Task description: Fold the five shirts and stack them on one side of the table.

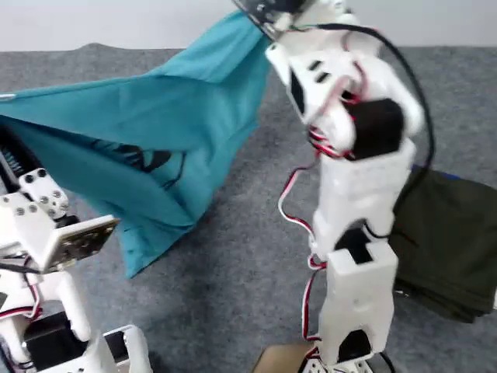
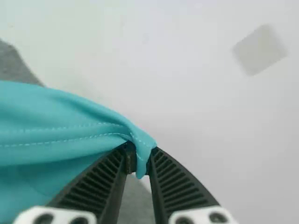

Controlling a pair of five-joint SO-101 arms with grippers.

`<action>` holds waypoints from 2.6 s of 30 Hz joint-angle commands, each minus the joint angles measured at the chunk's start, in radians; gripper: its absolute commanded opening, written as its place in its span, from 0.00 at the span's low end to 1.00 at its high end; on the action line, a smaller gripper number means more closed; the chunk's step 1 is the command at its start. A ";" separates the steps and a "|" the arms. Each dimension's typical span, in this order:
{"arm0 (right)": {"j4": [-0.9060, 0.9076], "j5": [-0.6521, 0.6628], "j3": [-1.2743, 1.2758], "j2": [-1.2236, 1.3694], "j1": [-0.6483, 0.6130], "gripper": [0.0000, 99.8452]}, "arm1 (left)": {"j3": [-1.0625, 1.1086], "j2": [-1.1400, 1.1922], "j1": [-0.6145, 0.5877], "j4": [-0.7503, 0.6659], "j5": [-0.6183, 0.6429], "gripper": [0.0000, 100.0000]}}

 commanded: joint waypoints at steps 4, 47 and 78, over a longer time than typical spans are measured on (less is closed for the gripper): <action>-0.005 0.084 -0.048 -0.220 0.073 0.01 | 0.047 -0.005 0.005 -0.029 -0.146 0.00; 0.067 0.276 -0.021 -0.751 0.545 0.01 | 0.108 -0.473 0.044 -0.018 -0.233 0.00; 0.025 -0.051 1.019 -0.406 0.140 0.01 | 0.825 -0.470 0.029 -0.020 -0.235 0.00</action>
